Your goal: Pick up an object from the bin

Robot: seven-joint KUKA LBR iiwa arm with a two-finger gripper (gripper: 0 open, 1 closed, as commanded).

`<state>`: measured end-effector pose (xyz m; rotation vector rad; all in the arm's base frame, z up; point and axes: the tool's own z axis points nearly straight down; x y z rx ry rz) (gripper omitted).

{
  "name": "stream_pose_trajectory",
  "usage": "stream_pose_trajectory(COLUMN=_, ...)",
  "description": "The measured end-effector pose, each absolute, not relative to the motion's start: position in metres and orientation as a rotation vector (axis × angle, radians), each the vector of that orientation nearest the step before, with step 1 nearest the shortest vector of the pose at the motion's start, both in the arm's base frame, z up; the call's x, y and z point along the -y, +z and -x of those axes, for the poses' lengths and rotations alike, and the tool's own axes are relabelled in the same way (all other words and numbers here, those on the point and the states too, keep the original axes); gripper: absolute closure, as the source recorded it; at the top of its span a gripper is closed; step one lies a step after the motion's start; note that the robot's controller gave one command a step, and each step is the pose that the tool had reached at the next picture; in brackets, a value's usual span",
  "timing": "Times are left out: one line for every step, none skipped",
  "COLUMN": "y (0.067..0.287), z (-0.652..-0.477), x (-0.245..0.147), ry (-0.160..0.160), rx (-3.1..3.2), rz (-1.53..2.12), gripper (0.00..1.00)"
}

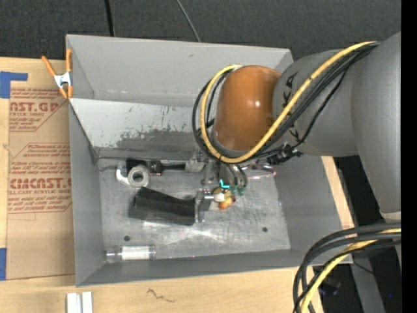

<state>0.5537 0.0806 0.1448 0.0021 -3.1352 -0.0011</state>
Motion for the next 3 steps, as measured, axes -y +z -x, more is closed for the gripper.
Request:
stream_pose_trajectory(y=0.149, z=-0.556, x=-0.080, ry=-0.002, rx=3.143, rz=-0.001, gripper=0.00)
stream_pose_trajectory(y=0.140, z=-0.551, x=-0.124, ry=0.000, rx=3.140, rz=0.130, gripper=0.00)
stream_pose_trajectory(y=0.129, z=-0.540, x=-0.146, ry=-0.003, rx=3.141, rz=0.091, gripper=0.00)
